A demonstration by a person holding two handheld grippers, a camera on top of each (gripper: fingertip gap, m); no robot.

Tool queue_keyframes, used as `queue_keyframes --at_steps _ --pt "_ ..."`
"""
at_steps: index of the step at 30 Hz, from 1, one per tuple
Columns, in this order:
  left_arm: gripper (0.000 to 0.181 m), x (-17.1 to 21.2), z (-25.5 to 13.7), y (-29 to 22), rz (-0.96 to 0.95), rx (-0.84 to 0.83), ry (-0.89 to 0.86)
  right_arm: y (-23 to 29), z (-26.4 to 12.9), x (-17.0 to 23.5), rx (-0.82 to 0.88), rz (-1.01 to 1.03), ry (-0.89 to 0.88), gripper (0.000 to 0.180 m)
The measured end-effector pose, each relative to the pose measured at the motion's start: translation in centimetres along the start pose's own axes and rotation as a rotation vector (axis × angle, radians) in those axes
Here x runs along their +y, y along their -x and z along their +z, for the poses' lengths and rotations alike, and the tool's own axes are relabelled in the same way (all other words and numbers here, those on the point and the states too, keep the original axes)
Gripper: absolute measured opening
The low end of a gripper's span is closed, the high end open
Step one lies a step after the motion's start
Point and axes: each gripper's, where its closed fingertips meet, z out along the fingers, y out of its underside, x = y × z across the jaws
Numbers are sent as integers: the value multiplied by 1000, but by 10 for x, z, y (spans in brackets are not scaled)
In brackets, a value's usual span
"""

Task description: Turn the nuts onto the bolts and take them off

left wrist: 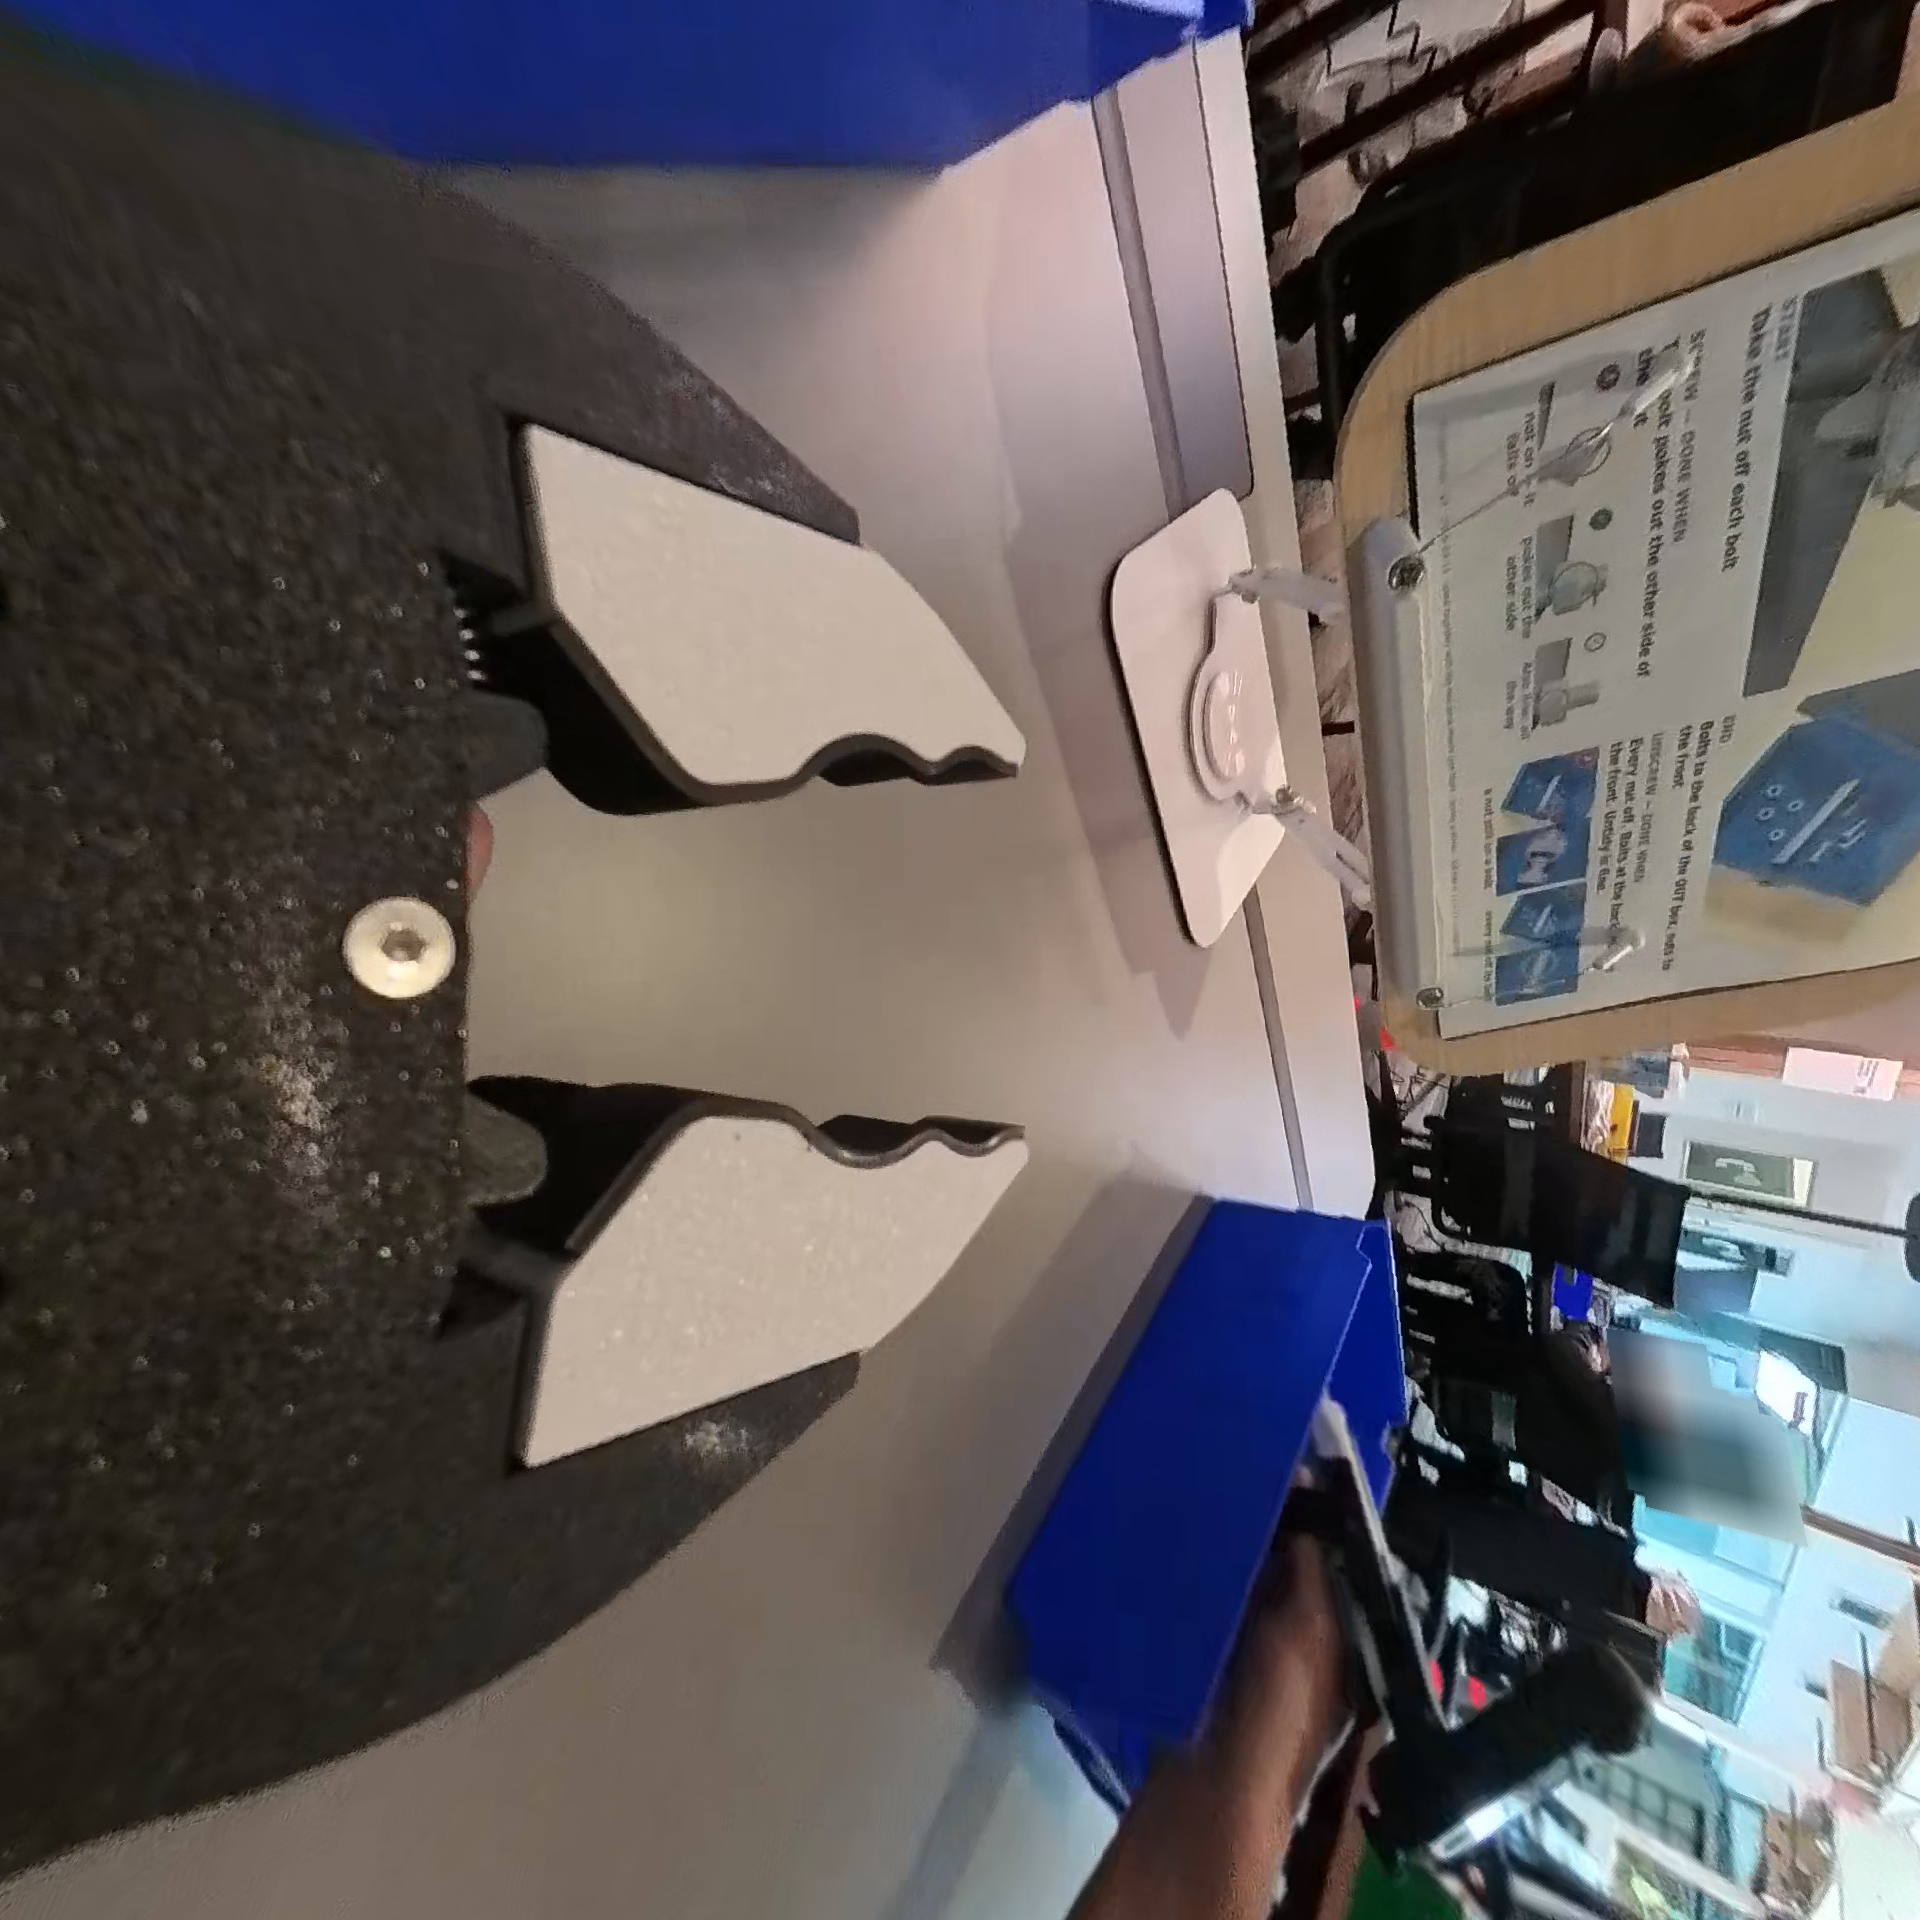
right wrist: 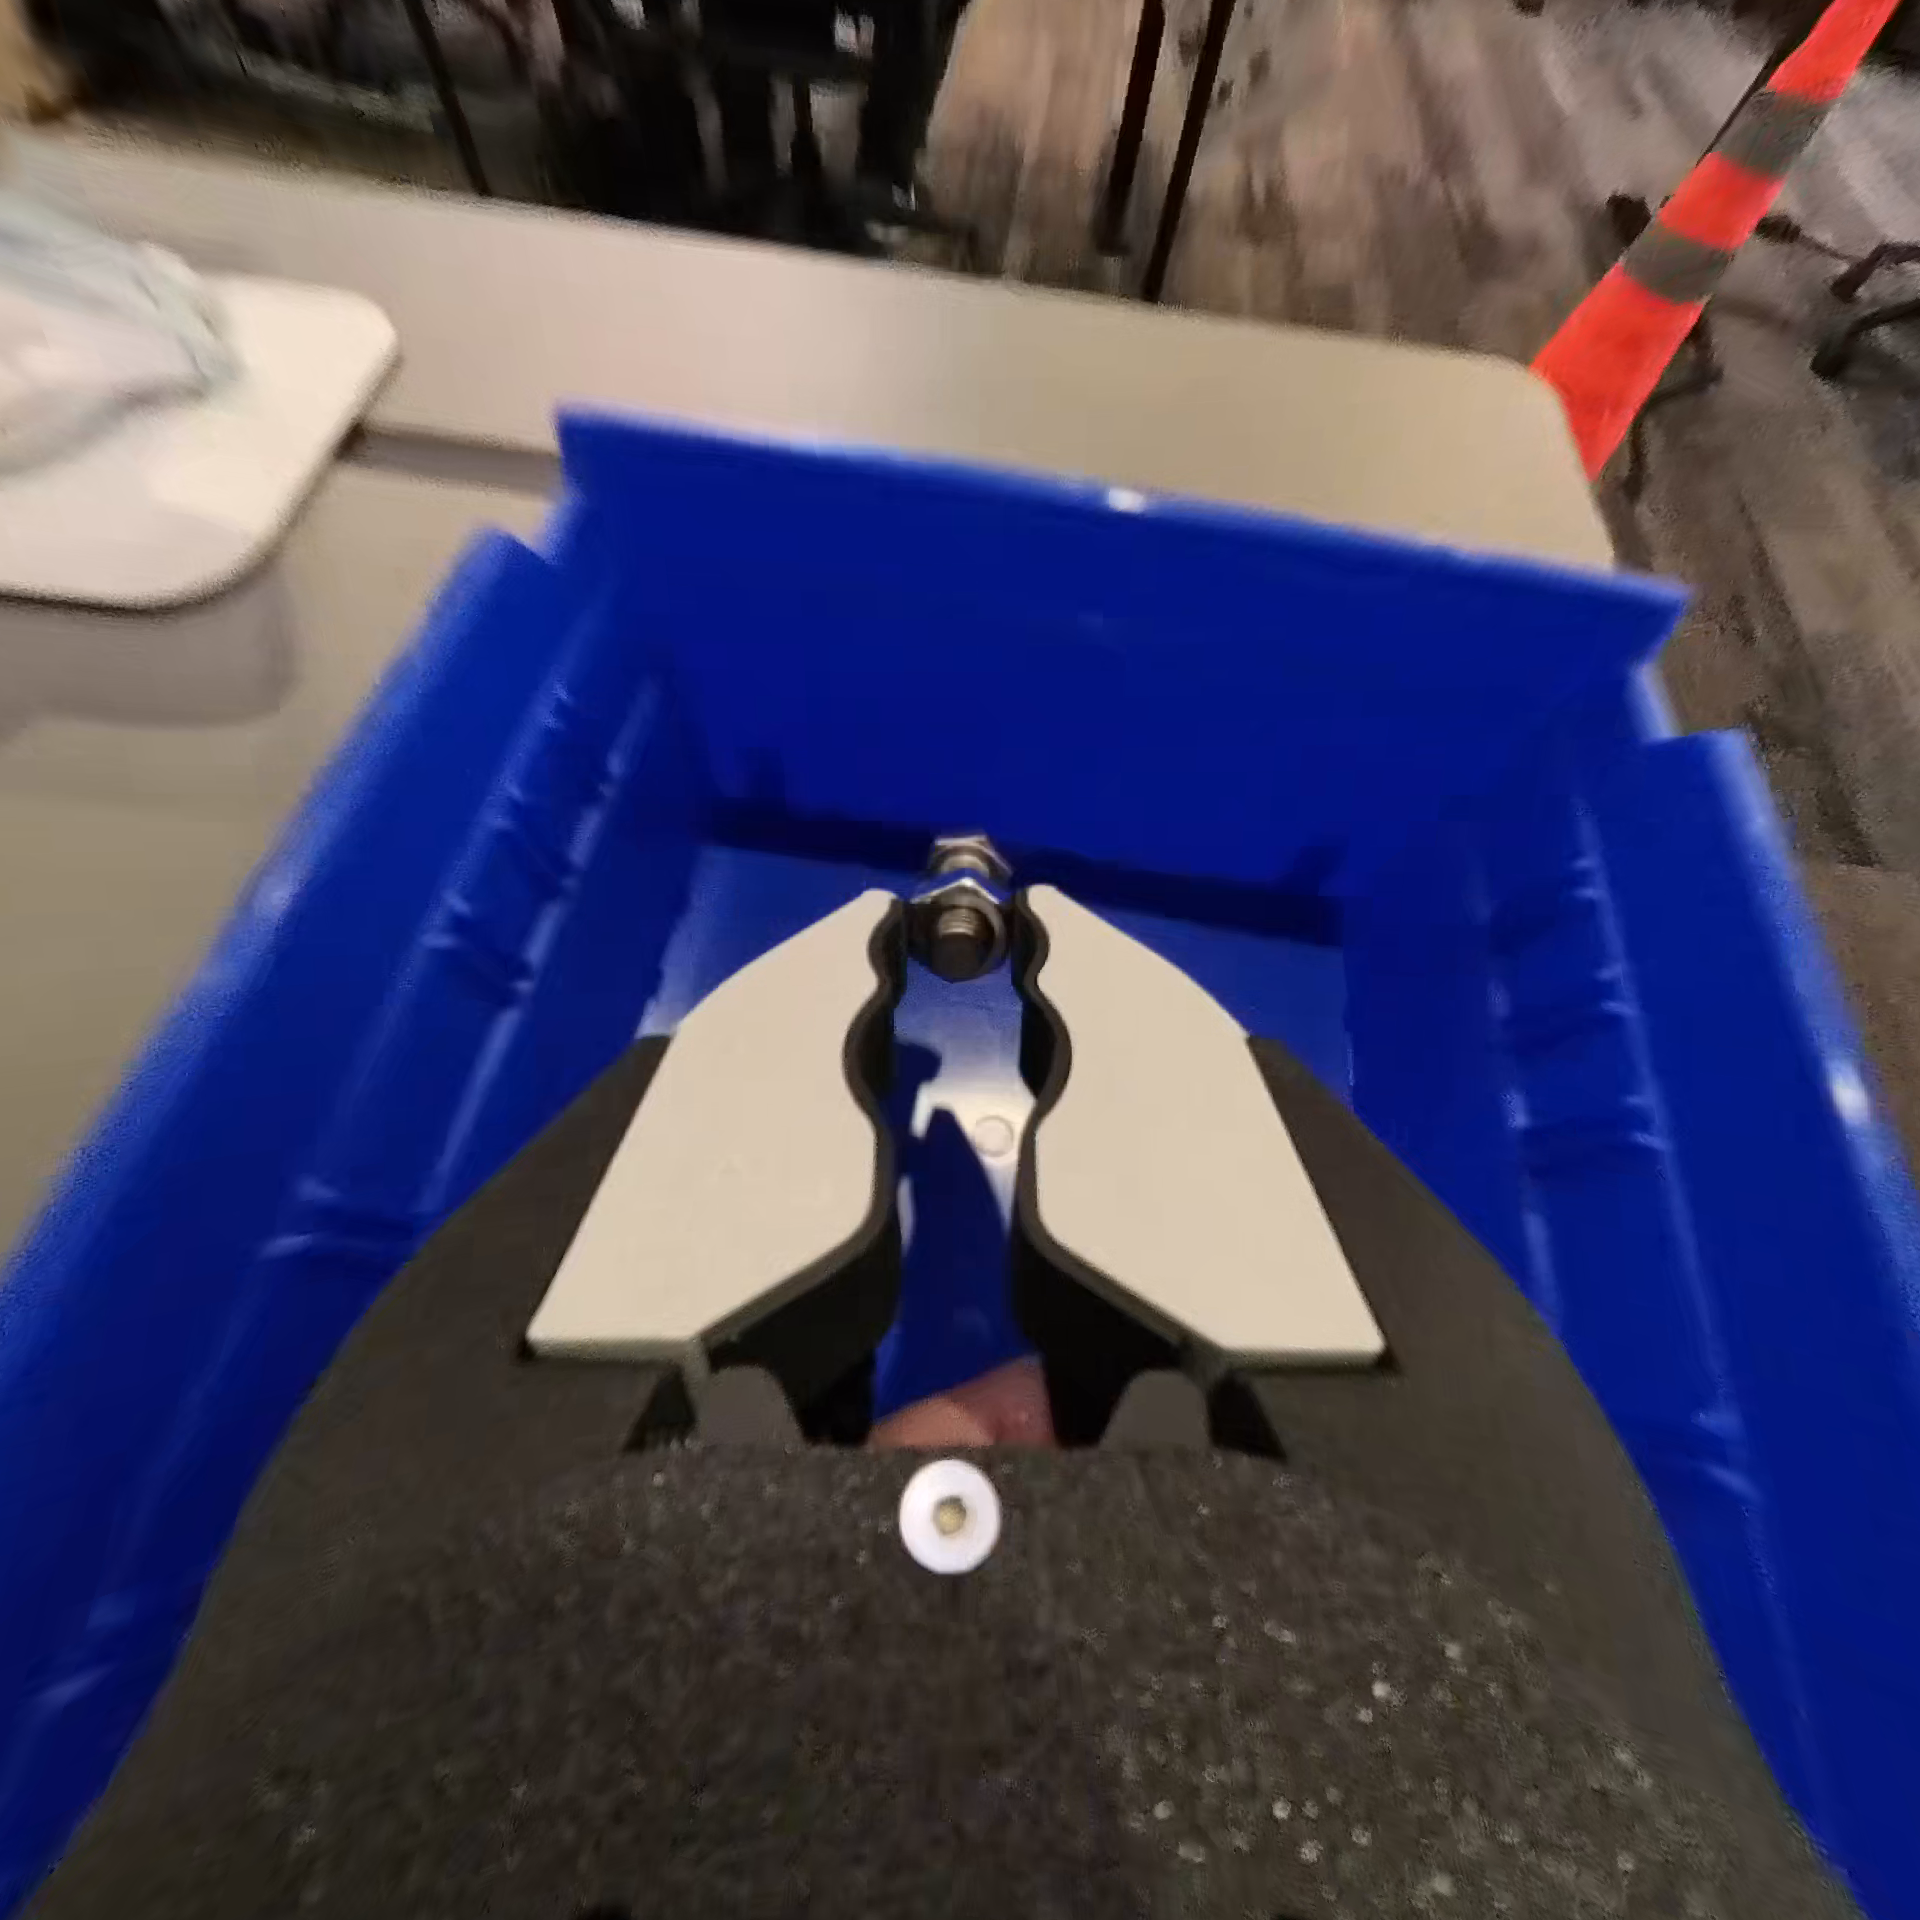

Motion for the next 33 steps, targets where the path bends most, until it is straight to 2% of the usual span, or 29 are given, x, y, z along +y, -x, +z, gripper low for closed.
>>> queue_keyframes --at_steps 3,9,16,18,21,24,27,30,33 --pt "61 1 -1 6 14 -26 -1 0 21 24 -14 -1 92 19" --pt "60 3 0 0 -53 37 14 9 24 50 -68 1 224 19" --pt "60 7 1 -1 -11 25 25 4 22 64 -91 105 290 21" --pt "60 7 2 -2 -14 31 27 -2 16 53 -75 94 248 47" --pt "60 6 1 -2 -14 30 25 -2 -33 -13 -50 114 -62 55" --pt "60 6 1 -2 -21 32 25 45 -118 -82 -120 107 -457 52" --pt "60 11 4 -2 -23 33 46 143 -187 -97 -373 93 -657 48" --pt "60 15 7 -6 -27 48 56 247 -201 -62 -632 37 -586 47" --pt "59 20 11 -12 -86 98 80 301 -180 -24 -660 -54 -516 48"
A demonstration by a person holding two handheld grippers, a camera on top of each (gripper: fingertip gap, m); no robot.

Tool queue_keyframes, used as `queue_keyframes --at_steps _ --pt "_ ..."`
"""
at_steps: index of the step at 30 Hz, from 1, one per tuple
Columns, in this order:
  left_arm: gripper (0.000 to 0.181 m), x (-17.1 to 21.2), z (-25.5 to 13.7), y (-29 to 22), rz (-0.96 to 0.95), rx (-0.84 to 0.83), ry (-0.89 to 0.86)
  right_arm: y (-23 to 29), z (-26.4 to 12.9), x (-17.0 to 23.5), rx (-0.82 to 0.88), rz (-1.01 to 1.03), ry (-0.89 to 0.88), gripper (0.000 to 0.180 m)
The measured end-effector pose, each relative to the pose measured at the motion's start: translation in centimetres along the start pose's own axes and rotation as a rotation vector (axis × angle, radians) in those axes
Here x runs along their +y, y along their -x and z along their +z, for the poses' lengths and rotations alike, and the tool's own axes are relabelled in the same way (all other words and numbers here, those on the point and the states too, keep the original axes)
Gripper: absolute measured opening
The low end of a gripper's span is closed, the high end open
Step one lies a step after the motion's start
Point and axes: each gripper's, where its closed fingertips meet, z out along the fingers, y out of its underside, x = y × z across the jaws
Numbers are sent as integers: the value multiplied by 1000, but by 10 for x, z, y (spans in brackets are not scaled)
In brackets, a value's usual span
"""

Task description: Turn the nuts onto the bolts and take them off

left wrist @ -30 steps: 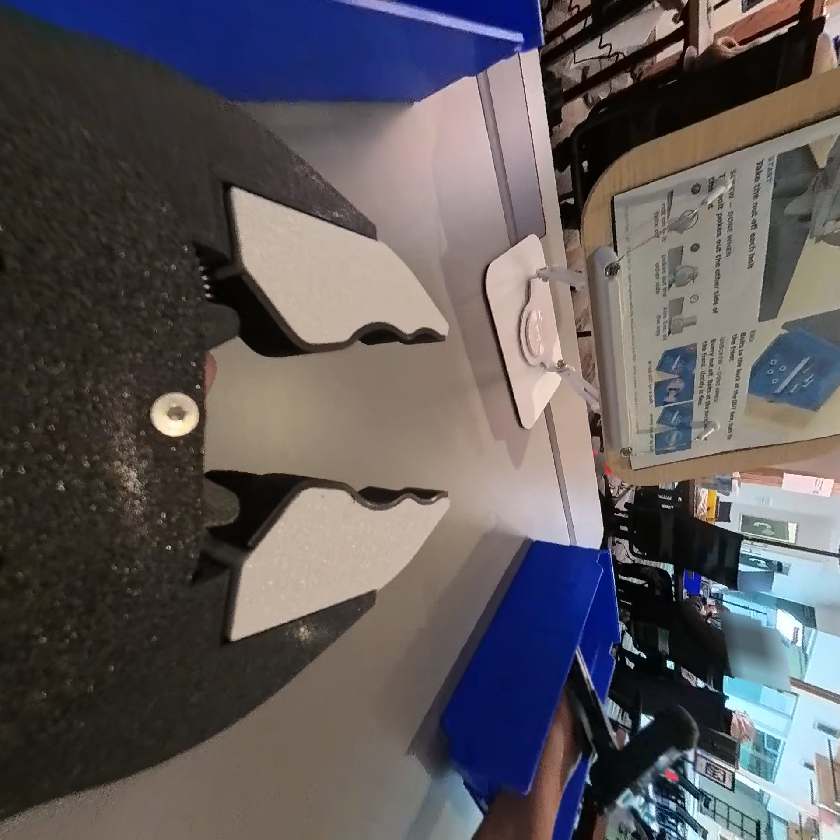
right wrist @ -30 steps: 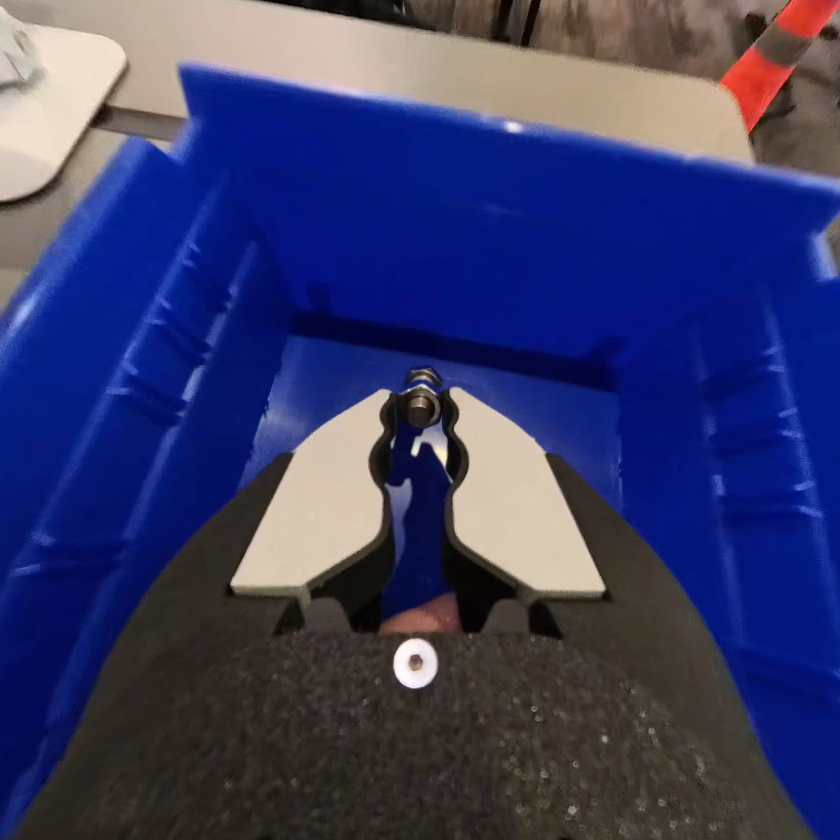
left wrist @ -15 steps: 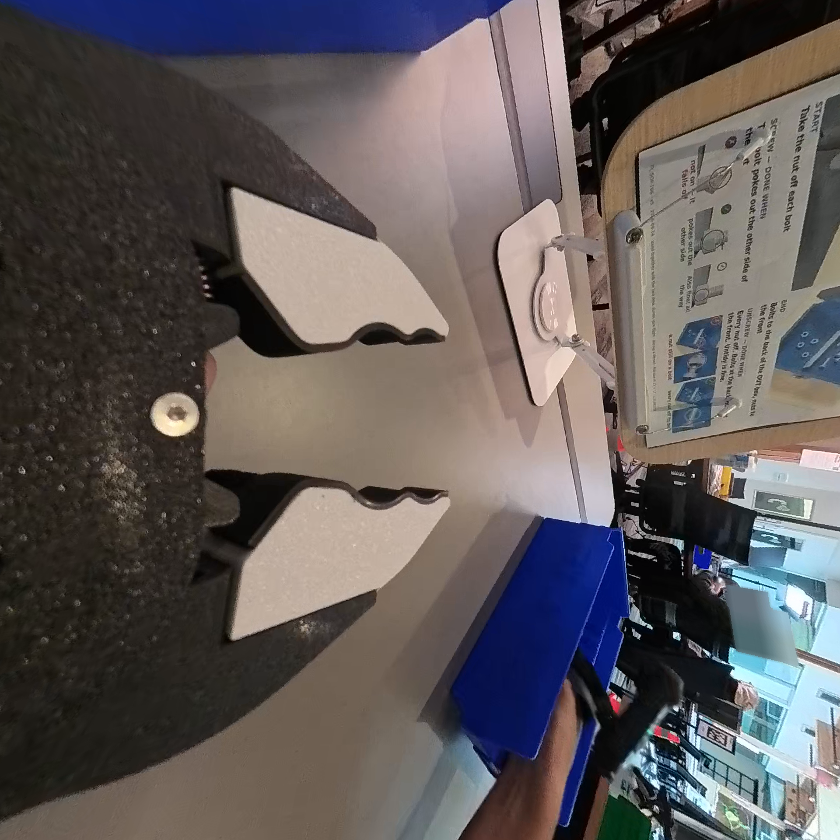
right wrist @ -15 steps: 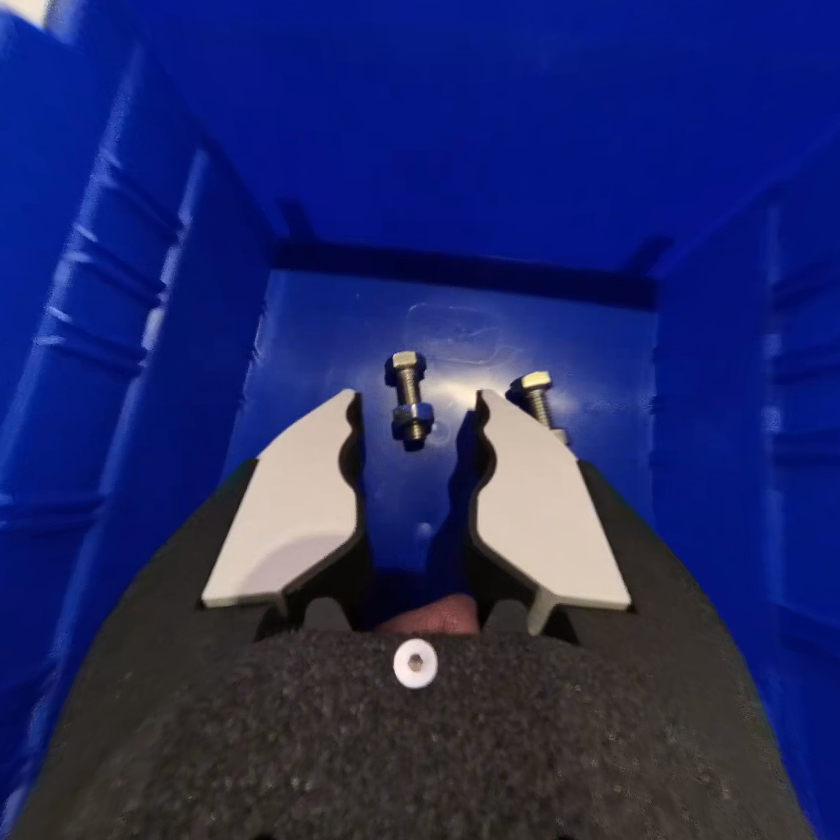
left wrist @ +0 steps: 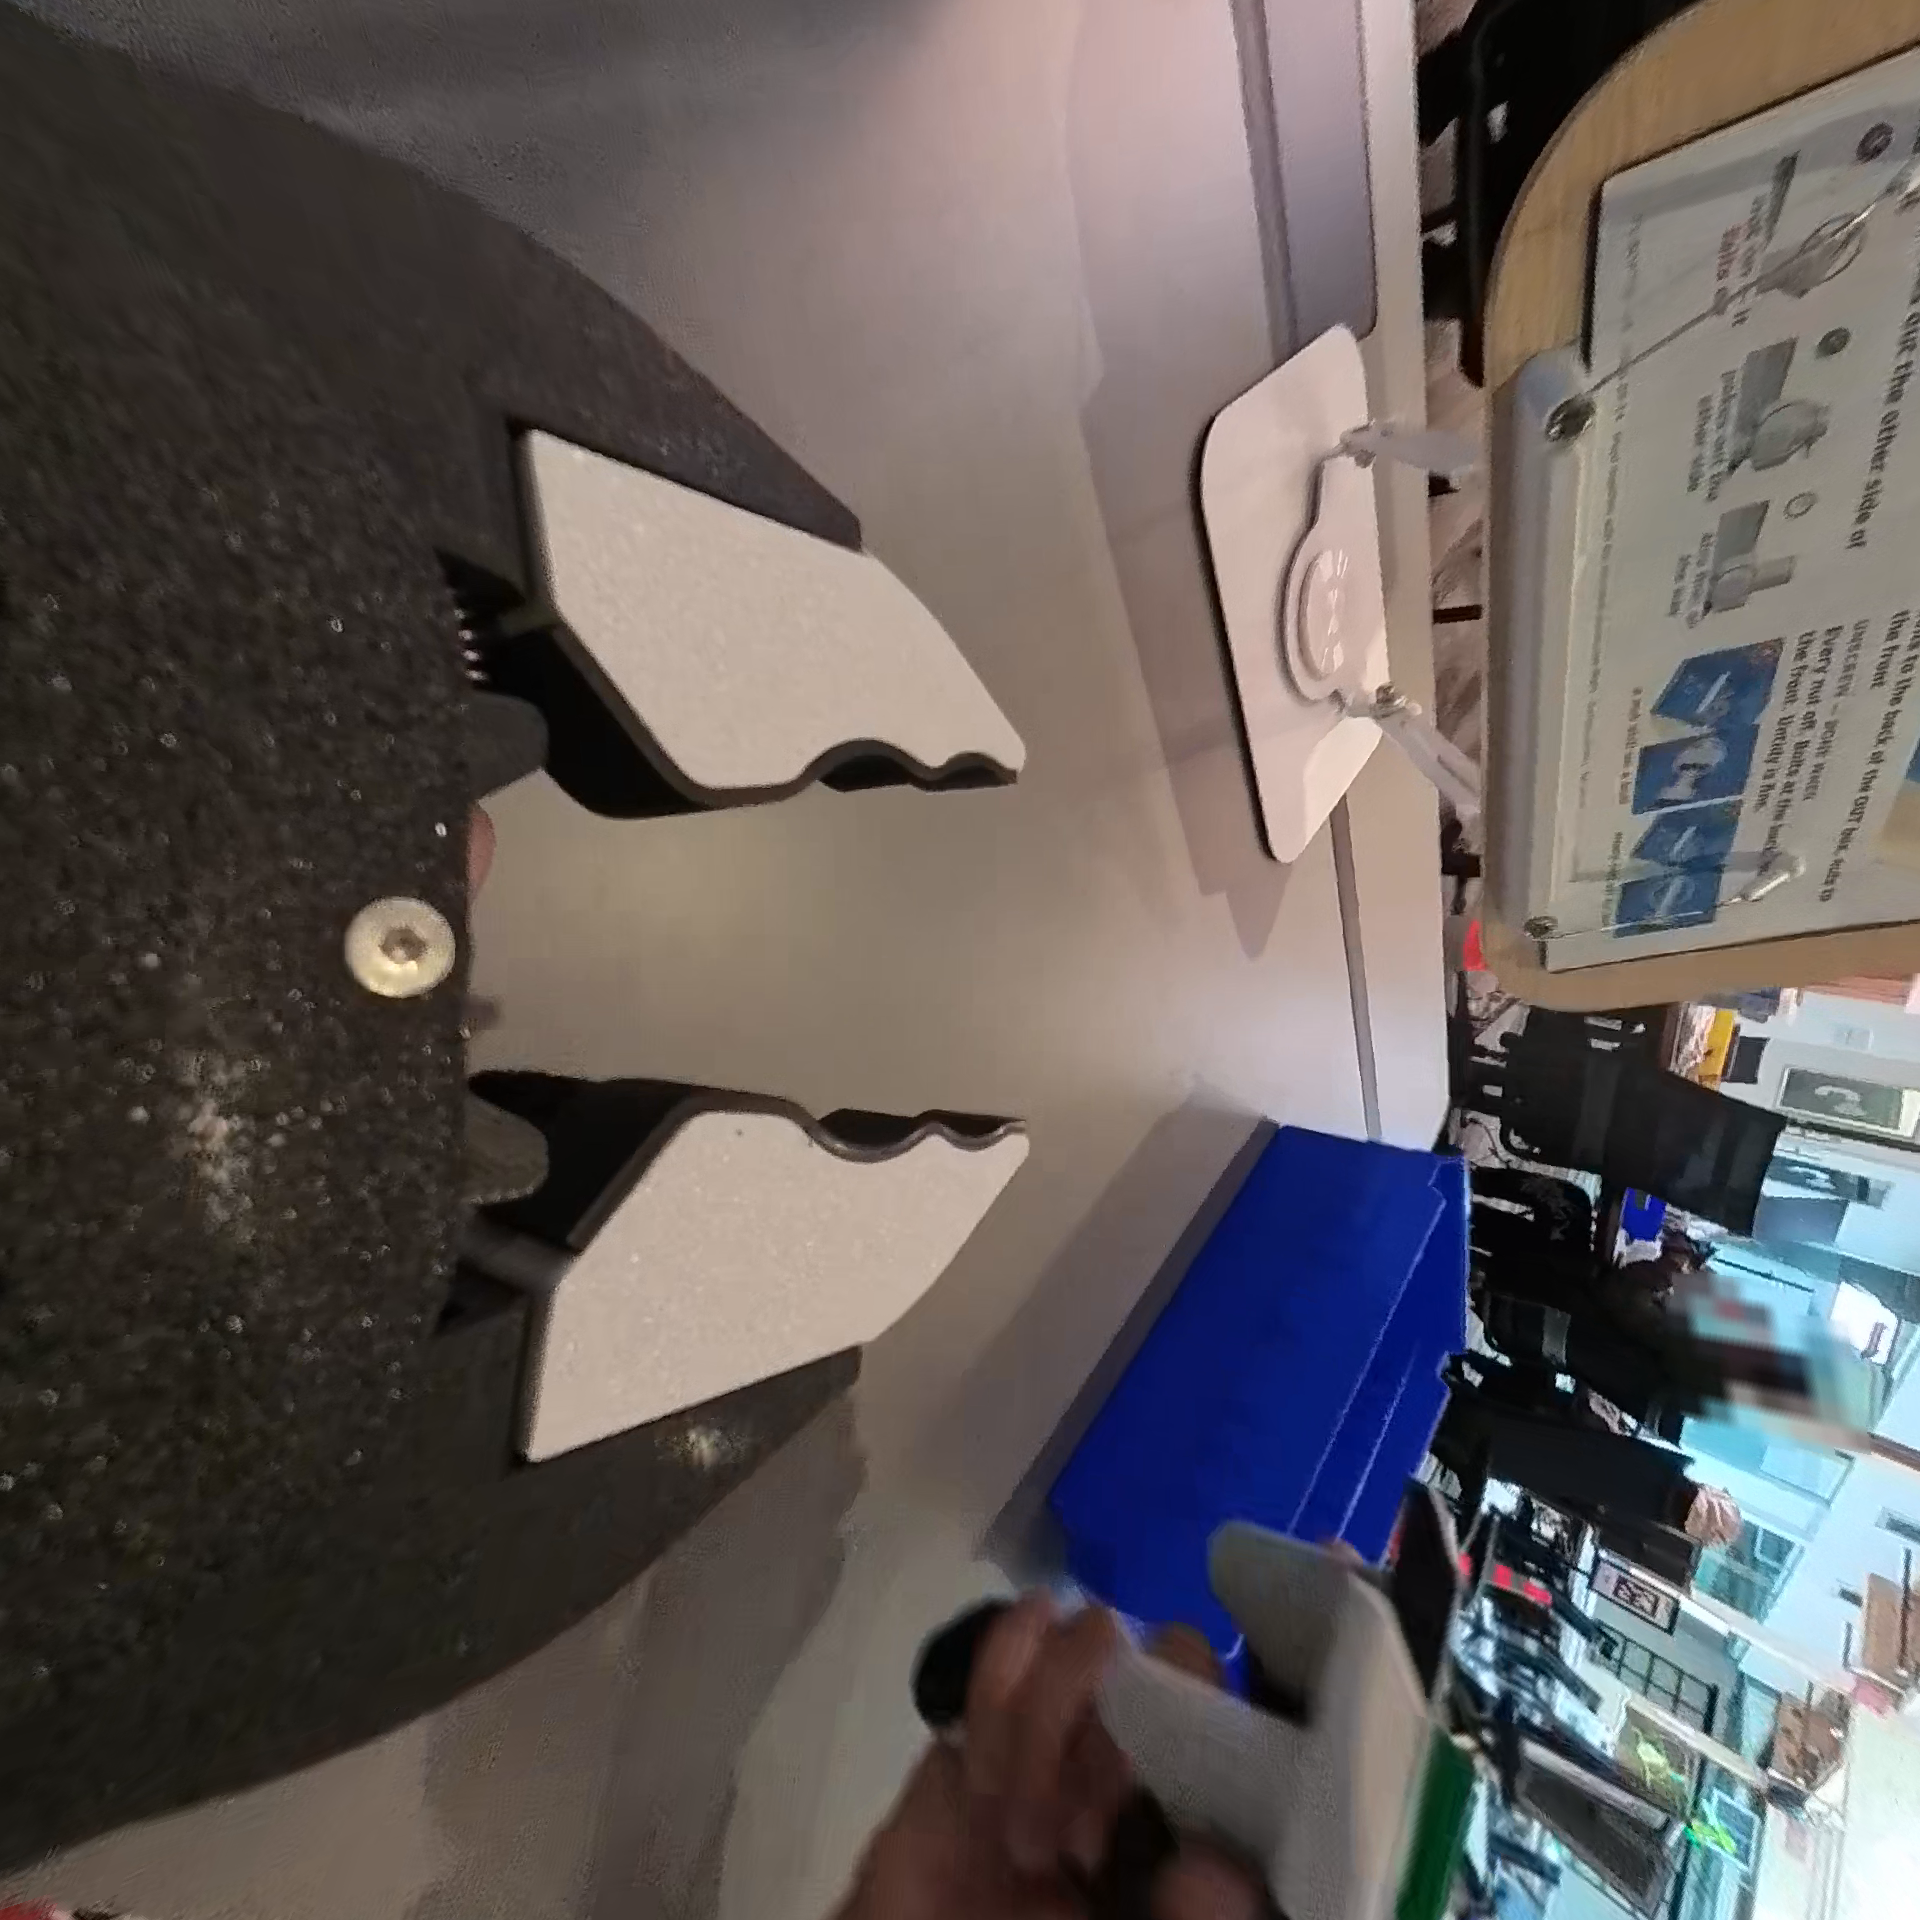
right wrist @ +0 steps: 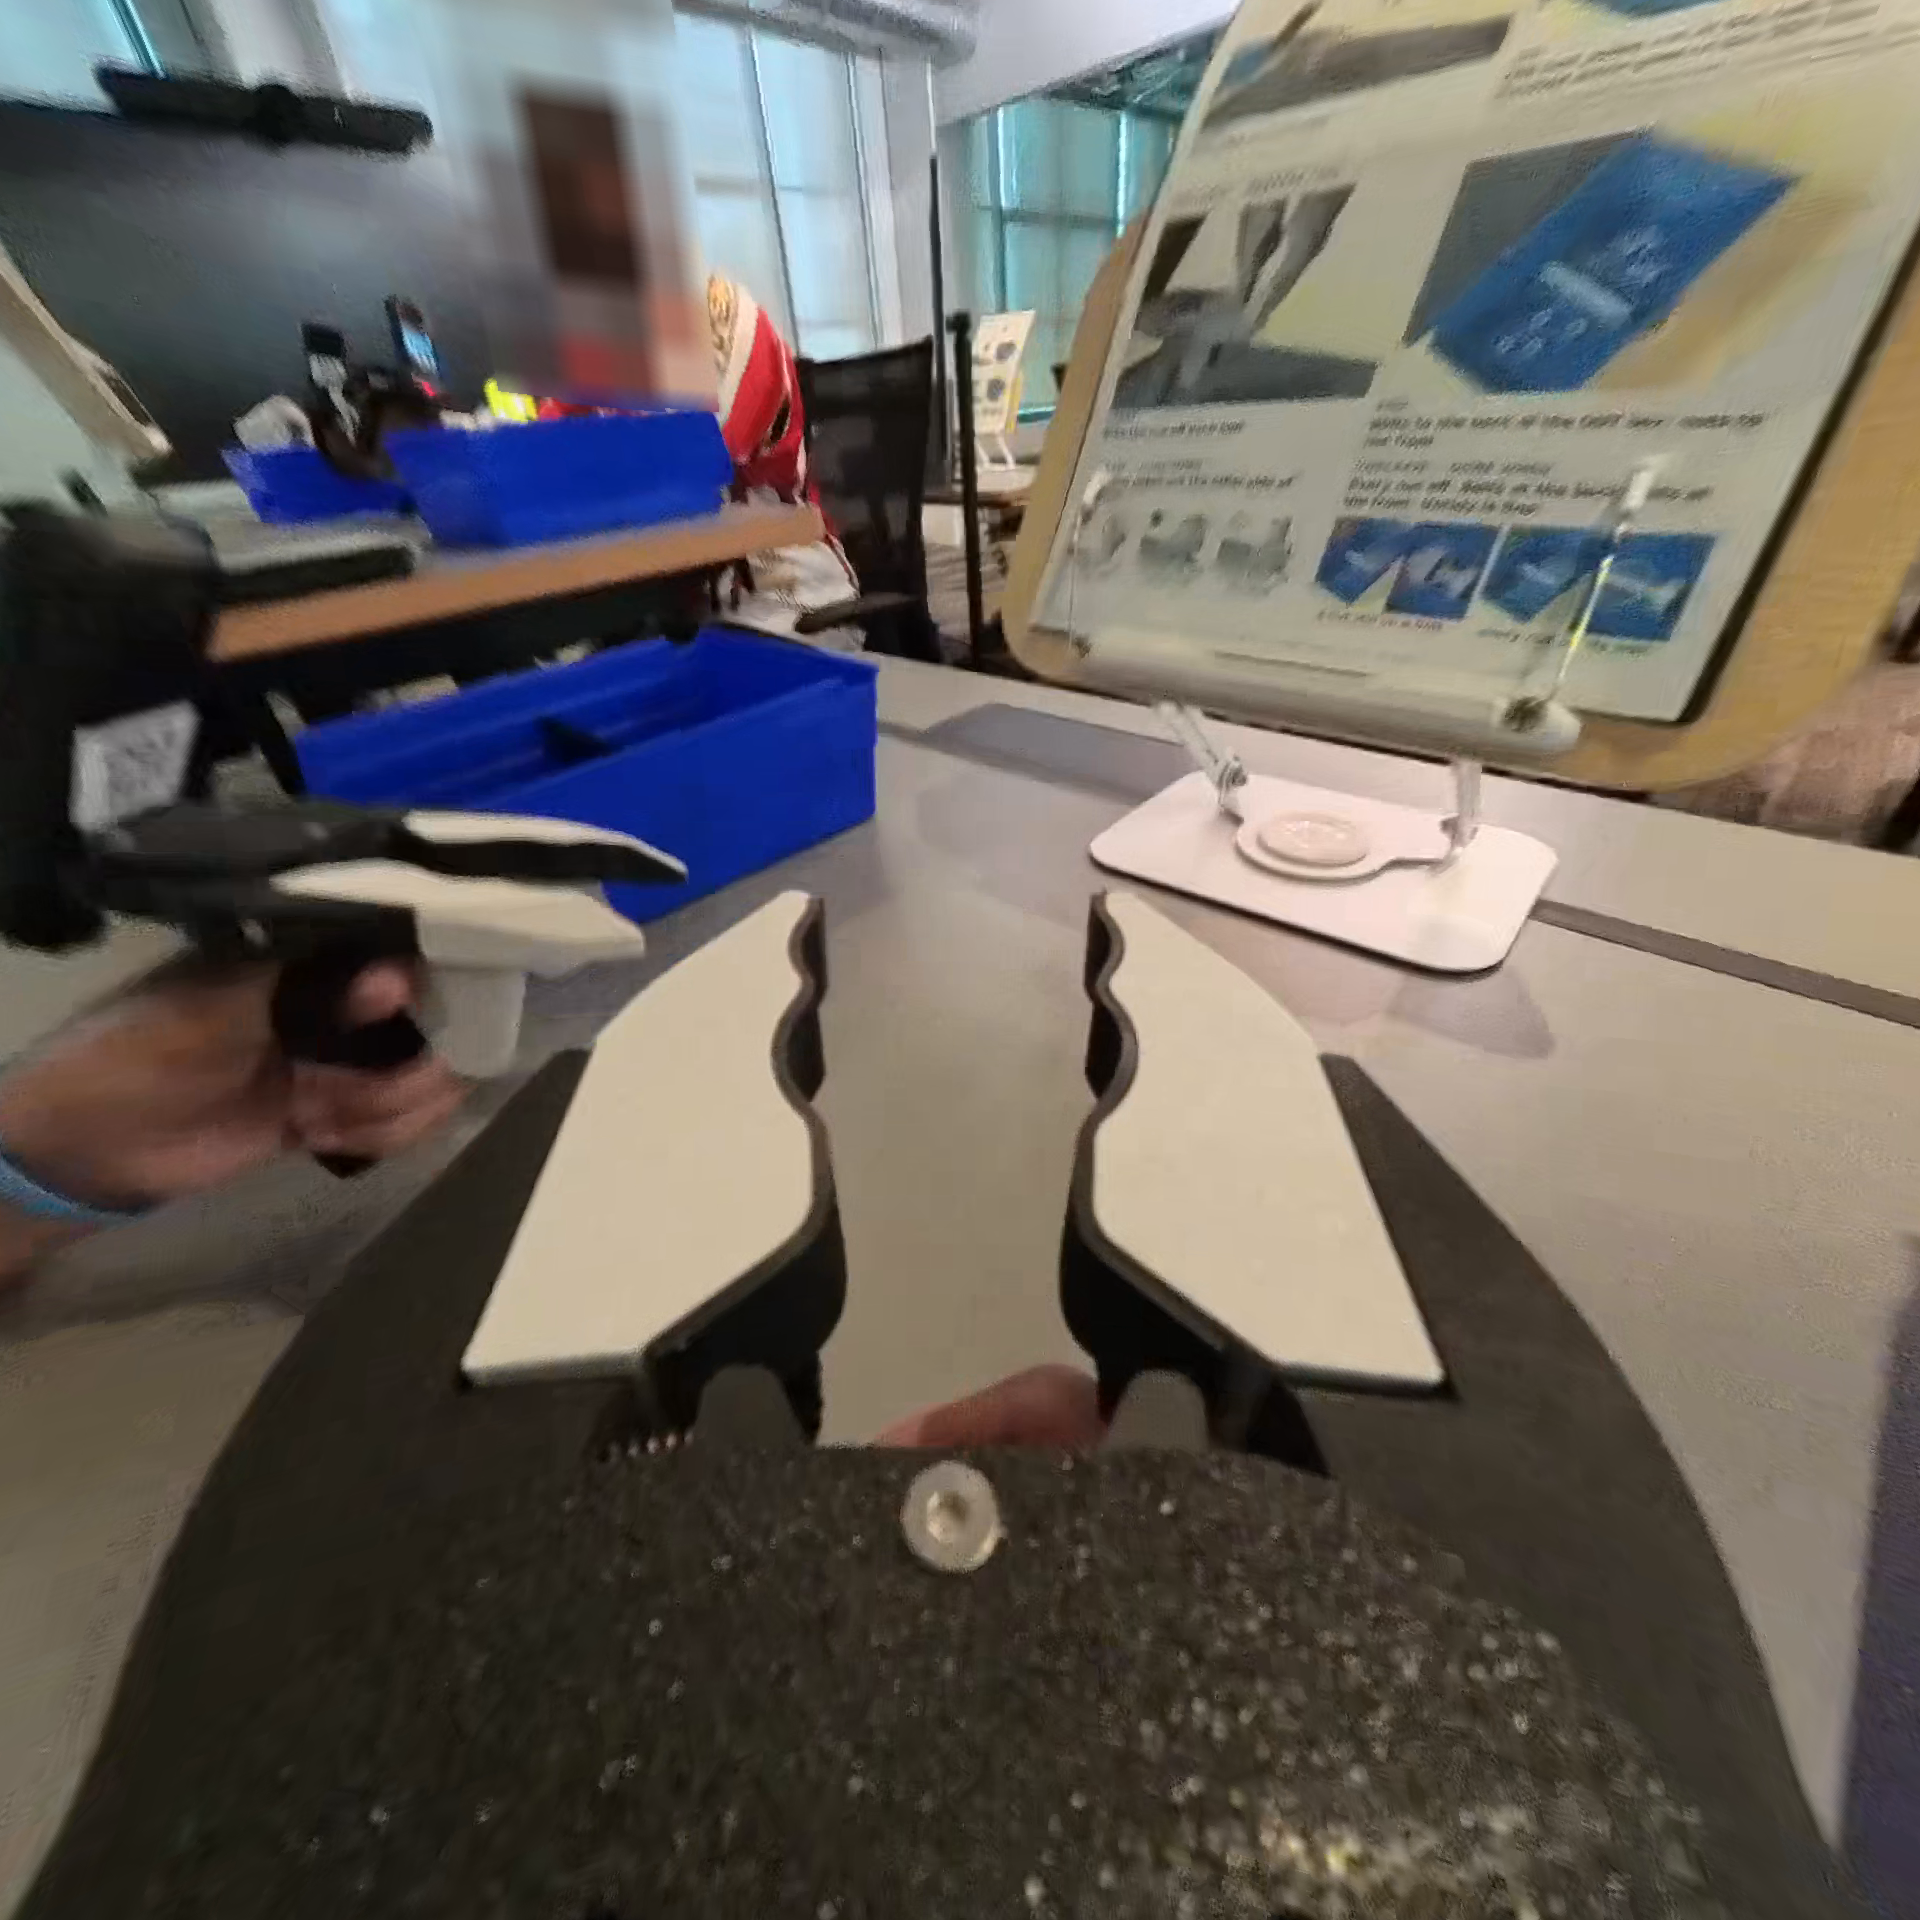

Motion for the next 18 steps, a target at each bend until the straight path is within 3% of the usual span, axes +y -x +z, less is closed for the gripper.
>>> queue_keyframes --at_steps 4,14,18 --pt "59 8 1 5 28 -30 39 6 17 43 49 -141 41 46" --pt "59 19 3 -4 92 0 117 -5 10 43 87 -138 27 36" --pt "61 -15 -39 -26 188 123 118 -9 11 46 88 -121 45 36"
